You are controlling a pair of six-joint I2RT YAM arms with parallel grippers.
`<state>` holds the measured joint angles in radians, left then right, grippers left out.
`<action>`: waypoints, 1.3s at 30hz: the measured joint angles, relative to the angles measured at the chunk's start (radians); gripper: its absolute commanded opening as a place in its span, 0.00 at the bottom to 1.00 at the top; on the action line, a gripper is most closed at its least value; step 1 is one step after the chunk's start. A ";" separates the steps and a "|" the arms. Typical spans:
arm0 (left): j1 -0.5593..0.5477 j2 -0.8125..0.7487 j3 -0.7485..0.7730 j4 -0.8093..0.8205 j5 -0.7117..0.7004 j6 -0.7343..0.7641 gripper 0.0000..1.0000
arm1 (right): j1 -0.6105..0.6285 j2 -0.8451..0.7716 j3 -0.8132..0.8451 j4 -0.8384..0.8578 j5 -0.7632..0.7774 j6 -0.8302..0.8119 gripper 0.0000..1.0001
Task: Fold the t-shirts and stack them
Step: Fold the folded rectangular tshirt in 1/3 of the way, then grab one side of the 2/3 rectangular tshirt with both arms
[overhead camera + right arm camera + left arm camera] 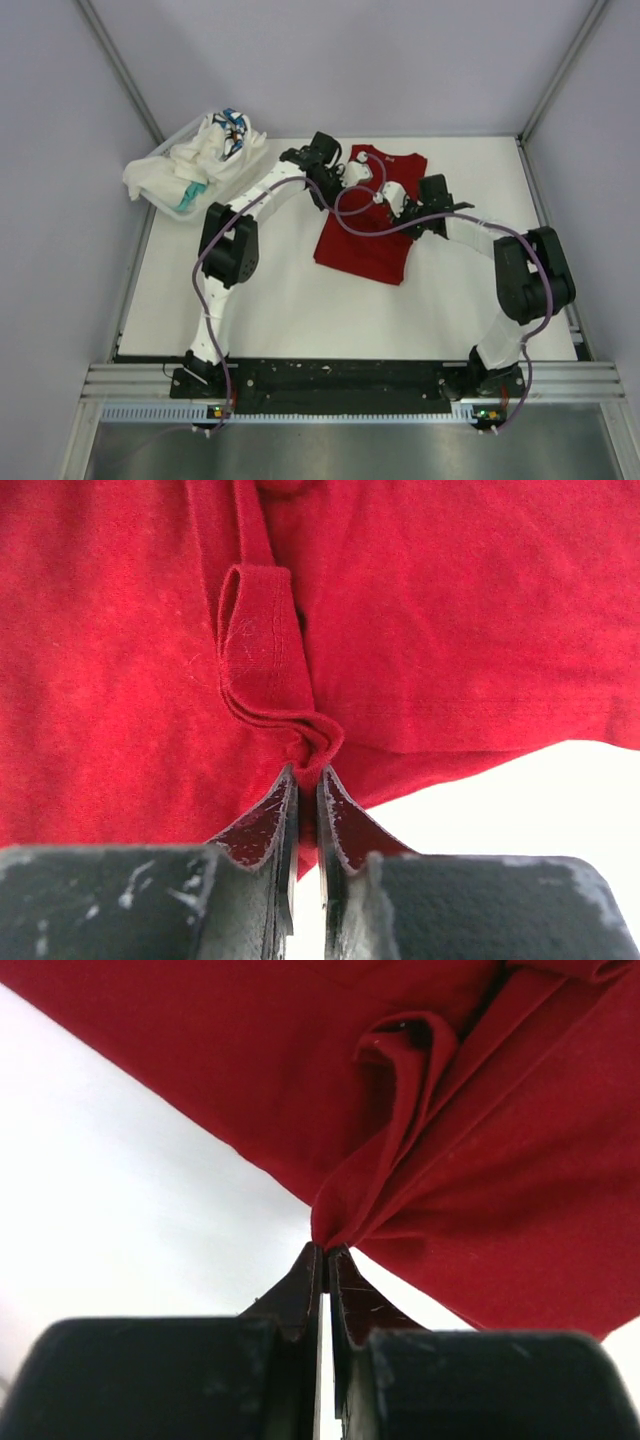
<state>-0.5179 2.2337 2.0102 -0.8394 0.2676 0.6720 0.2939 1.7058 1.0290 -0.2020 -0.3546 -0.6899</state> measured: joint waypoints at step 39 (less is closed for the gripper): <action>-0.074 -0.466 -0.875 0.396 0.135 0.477 0.65 | 0.299 -0.349 -0.408 -0.044 0.184 -0.291 0.54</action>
<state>-0.5922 1.7676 1.1351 -0.4431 0.4023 1.1488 0.5934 1.3563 0.6209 -0.2459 -0.1703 -0.9810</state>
